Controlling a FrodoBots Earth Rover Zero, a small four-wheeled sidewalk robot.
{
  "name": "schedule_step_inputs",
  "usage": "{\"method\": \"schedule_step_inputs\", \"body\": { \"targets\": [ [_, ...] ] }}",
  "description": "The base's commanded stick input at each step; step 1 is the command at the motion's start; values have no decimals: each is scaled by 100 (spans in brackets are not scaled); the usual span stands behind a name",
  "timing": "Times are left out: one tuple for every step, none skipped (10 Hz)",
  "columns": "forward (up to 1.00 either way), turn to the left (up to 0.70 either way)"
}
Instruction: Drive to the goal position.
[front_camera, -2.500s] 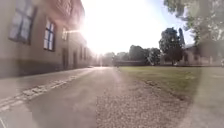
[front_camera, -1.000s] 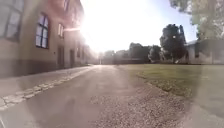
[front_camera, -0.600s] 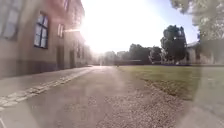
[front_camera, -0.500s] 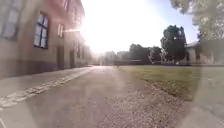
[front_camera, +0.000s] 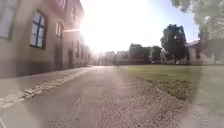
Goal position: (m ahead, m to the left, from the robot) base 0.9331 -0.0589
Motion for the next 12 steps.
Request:
{"method": "schedule_step_inputs", "body": {
  "targets": [
    [60, 0],
    [60, 0],
    [60, 0],
    [60, 0],
    [60, 0],
    [60, 0],
    [60, 0],
    [60, 0],
    [60, 0],
    [60, 0],
    [60, 0],
    [60, 0]
  ]
}}
